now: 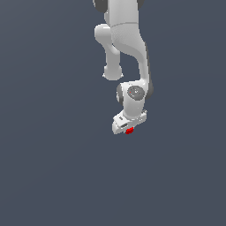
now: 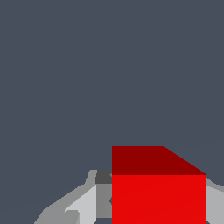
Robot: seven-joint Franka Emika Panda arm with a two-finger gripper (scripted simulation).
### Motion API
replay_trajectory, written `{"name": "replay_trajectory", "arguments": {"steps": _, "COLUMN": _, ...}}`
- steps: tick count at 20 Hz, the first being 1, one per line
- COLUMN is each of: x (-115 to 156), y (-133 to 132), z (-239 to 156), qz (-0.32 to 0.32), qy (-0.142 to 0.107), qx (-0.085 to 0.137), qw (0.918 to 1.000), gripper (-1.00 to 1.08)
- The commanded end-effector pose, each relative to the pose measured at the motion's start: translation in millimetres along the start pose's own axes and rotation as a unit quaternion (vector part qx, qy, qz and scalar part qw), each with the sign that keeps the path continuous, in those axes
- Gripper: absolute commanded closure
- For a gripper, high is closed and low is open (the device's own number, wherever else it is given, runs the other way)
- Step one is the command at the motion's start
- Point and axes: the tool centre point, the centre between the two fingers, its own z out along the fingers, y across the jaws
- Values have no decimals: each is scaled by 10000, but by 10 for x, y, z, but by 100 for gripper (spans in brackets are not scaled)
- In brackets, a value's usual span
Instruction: Pick up the red cube and move it to a goal position.
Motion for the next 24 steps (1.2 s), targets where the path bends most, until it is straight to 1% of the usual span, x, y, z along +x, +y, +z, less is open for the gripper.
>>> {"name": "replay_trajectory", "arguments": {"steps": 1, "x": 6, "y": 7, "z": -7, "qz": 0, "qy": 1, "qx": 0, "qw": 10000, "gripper": 108}}
{"name": "replay_trajectory", "arguments": {"steps": 6, "x": 78, "y": 81, "z": -90, "qz": 0, "qy": 1, "qx": 0, "qw": 10000, "gripper": 108}}
{"name": "replay_trajectory", "arguments": {"steps": 15, "x": 317, "y": 313, "z": -339, "qz": 0, "qy": 3, "qx": 2, "qw": 10000, "gripper": 108}}
{"name": "replay_trajectory", "arguments": {"steps": 24, "x": 353, "y": 340, "z": -363, "qz": 1, "qy": 4, "qx": -1, "qw": 10000, "gripper": 108}}
